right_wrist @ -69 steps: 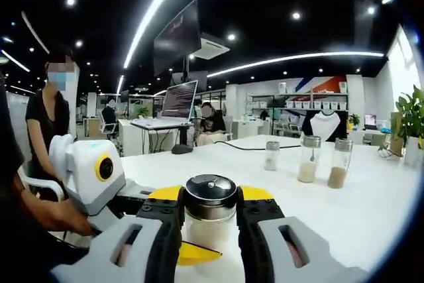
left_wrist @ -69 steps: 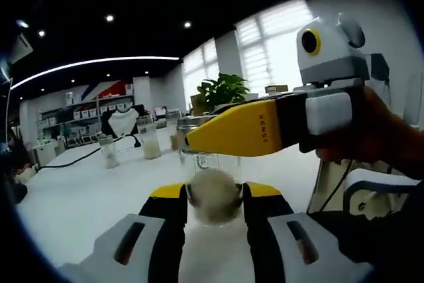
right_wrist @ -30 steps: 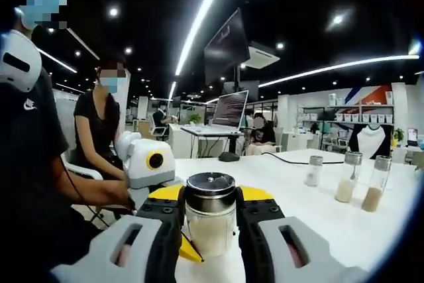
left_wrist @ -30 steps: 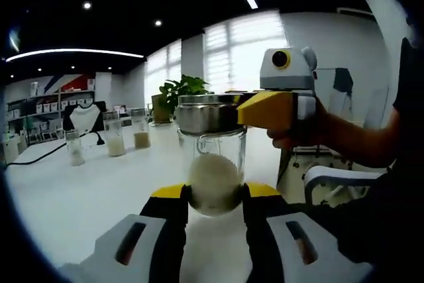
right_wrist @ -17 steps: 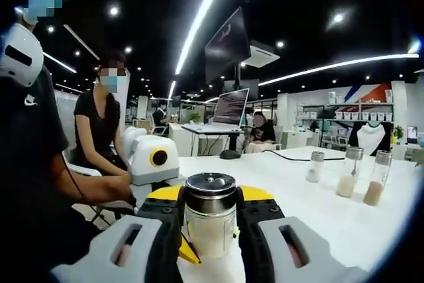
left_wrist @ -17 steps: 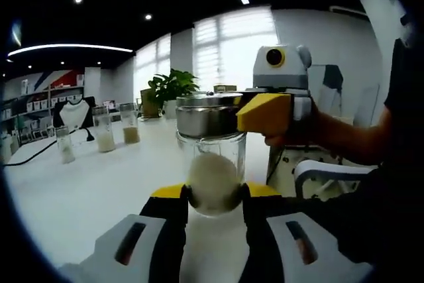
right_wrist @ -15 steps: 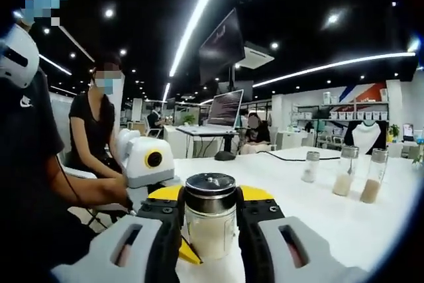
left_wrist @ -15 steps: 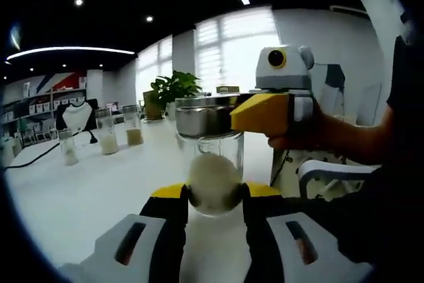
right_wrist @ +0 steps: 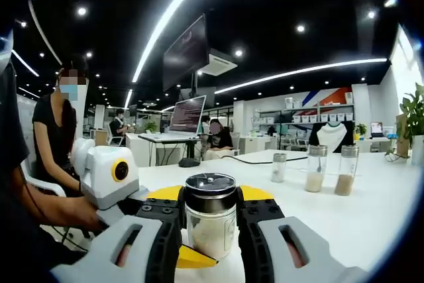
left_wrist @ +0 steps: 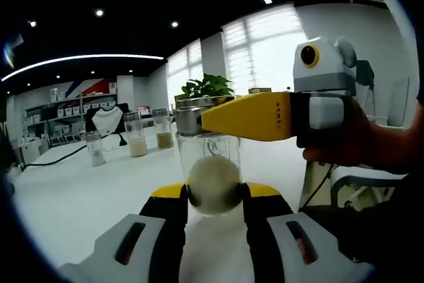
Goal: Rotate the seasoning bottle until the label or dispensing opening points toward the visible target arrow and the bottle remains upright within the marked orientation range
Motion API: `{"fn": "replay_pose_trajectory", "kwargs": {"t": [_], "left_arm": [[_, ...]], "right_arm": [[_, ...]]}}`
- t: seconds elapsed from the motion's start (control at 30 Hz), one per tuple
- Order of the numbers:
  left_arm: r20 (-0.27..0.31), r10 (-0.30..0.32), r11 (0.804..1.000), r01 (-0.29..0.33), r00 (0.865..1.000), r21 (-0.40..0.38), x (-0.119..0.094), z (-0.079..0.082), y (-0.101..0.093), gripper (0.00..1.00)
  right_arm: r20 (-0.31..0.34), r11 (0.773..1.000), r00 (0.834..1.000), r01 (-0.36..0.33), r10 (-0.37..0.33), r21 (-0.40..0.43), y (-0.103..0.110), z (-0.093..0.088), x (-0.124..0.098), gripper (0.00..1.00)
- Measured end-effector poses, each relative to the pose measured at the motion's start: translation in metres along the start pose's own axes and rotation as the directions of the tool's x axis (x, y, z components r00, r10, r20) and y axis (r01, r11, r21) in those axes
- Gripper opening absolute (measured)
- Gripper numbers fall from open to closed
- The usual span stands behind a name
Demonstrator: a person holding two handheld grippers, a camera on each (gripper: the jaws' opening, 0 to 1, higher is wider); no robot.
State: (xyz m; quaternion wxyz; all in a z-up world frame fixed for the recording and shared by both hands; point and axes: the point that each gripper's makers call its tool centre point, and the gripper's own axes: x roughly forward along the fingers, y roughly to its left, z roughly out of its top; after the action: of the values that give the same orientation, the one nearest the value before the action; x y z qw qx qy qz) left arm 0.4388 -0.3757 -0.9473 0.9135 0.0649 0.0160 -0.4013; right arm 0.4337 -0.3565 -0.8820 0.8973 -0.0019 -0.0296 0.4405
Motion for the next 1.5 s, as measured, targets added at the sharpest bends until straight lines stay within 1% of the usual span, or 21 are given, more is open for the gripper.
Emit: {"fn": "replay_pose_trajectory", "kwargs": {"t": [0.13,0.2,0.3,0.37,0.43,0.5,0.63,0.7,0.73,0.8,0.83,0.9,1.0,1.07,1.13,1.2,1.27,1.37,1.5], "left_arm": [[0.008,0.044,0.999,-0.044,0.999,0.015,0.002,0.0,0.002,0.35],[0.013,0.077,0.996,-0.077,0.997,0.037,0.002,0.0,0.005,0.35],[0.02,0.12,0.99,-0.121,0.993,0.069,0.003,0.0,0.007,0.36],[0.022,0.128,0.988,-0.129,0.992,0.081,0.003,0.0,0.007,0.36],[0.01,0.109,0.993,-0.109,0.994,0.055,0.002,-0.003,0.009,0.35],[0.005,0.098,0.993,-0.099,0.995,0.06,0.002,-0.004,0.009,0.35],[0.005,0.062,0.997,-0.062,0.998,0.048,0.001,-0.004,0.006,0.34],[0.01,0.045,0.998,-0.046,0.999,0.043,0.0,-0.003,0.005,0.34],[0.011,0.025,0.999,-0.025,1.0,0.026,0.0,-0.003,0.002,0.34],[0.015,-0.017,1.0,0.017,1.0,0.021,-0.001,-0.002,-0.001,0.34],[0.018,-0.046,0.999,0.045,0.999,0.014,-0.002,-0.001,-0.004,0.34],[0.017,-0.084,0.996,0.084,0.996,0.007,-0.004,-0.001,-0.009,0.34],[0.017,-0.119,0.993,0.119,0.993,-0.001,-0.006,0.0,-0.013,0.34],[0.015,-0.158,0.987,0.158,0.987,-0.012,-0.007,-0.001,-0.018,0.34],[0.012,-0.183,0.983,0.184,0.983,-0.012,-0.008,-0.001,-0.022,0.34],[0.003,-0.222,0.975,0.222,0.975,-0.01,-0.009,-0.002,-0.028,0.34],[-0.004,-0.251,0.968,0.25,0.968,-0.008,-0.011,-0.003,-0.032,0.34],[-0.009,-0.275,0.961,0.275,0.961,-0.016,-0.013,-0.004,-0.035,0.34],[-0.005,-0.277,0.961,0.277,0.961,-0.02,-0.012,-0.003,-0.034,0.34]], "right_arm": [[0.009,0.998,0.999,0.052,-0.052,0.024,-0.004,-0.001,0.001,0.28],[0.018,0.996,0.997,0.075,-0.076,0.055,-0.006,-0.001,0.0,0.28],[0.027,0.99,0.995,0.095,-0.099,0.104,-0.008,-0.002,0.001,0.28],[0.032,0.989,0.994,0.097,-0.101,0.114,-0.008,-0.002,0.001,0.28],[0.029,0.989,0.996,0.085,-0.089,0.121,-0.008,-0.005,-0.001,0.28],[0.038,0.989,0.997,0.059,-0.065,0.138,-0.006,-0.005,-0.002,0.28],[0.041,0.993,0.999,-0.003,-0.002,0.122,-0.001,-0.004,-0.007,0.28],[0.037,0.995,0.999,-0.022,0.018,0.096,0.001,-0.003,-0.008,0.28],[0.033,0.996,0.999,-0.033,0.03,0.083,0.001,-0.003,-0.008,0.28],[0.03,0.997,0.998,-0.058,0.057,0.05,0.004,-0.002,-0.01,0.28],[0.028,0.997,0.997,-0.071,0.069,0.041,0.006,-0.001,-0.011,0.28],[0.027,0.996,0.996,-0.089,0.088,0.029,0.007,-0.001,-0.013,0.28],[0.024,0.993,0.992,-0.121,0.121,0.006,0.011,-0.001,-0.016,0.28],[0.014,0.989,0.989,-0.149,0.149,-0.014,0.014,-0.001,-0.018,0.28],[0.001,0.984,0.984,-0.176,0.176,-0.03,0.018,-0.002,-0.019,0.29],[-0.02,0.975,0.977,-0.214,0.213,-0.06,0.023,-0.004,-0.021,0.29],[-0.033,0.969,0.972,-0.236,0.234,-0.078,0.027,-0.005,-0.023,0.29],[-0.039,0.964,0.968,-0.25,0.247,-0.09,0.03,-0.007,-0.025,0.29],[-0.032,0.971,0.972,-0.233,0.232,-0.059,0.027,-0.006,-0.024,0.29]]}}
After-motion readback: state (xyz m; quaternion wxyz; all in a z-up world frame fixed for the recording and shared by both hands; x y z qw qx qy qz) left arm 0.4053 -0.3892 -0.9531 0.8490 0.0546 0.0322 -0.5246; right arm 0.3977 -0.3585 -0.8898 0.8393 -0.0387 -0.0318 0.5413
